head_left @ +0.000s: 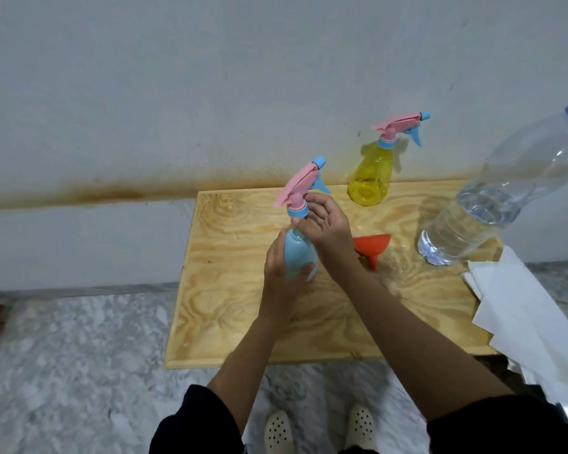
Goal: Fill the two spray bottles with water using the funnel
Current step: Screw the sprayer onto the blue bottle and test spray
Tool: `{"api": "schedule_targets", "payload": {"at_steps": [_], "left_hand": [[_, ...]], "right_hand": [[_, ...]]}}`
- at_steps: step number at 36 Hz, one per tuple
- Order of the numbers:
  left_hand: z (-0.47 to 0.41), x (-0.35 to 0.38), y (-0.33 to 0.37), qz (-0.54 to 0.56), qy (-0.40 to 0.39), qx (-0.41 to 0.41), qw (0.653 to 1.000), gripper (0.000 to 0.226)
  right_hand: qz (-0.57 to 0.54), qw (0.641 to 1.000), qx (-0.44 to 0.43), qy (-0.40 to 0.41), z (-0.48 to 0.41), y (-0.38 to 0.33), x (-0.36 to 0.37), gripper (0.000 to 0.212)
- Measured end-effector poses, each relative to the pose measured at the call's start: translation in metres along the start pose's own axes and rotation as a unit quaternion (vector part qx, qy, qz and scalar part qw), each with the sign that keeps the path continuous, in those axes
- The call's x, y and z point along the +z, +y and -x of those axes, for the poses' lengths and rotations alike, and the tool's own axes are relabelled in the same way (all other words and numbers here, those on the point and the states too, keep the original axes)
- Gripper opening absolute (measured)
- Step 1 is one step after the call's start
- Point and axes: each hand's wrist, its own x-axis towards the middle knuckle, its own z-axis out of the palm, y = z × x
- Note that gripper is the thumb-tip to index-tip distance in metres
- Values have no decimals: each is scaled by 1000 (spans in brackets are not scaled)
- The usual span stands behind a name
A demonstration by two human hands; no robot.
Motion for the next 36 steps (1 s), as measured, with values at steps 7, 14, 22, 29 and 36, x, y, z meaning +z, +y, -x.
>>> {"api": "schedule_targets", "payload": {"at_steps": [7, 14, 22, 29, 36], "left_hand": [[6, 8, -34, -9, 26, 25, 999, 88], [-1, 11, -51, 34, -28, 1, 999, 97], [-10, 1, -48, 42, -88, 17, 995, 106], [-19, -15, -14, 12, -99, 84, 992, 101], [-27, -36, 21, 48, -99, 104, 988, 95]], "right_hand": [[75, 997, -20, -1, 8, 36, -9, 32], [101, 994, -39, -14, 11, 42, -12, 31], [61, 997, -41, 29, 8, 37, -9, 31], [3, 998, -12, 59, -3, 12, -8, 39], [-56, 997, 6, 46, -7, -27, 0, 53]]}}
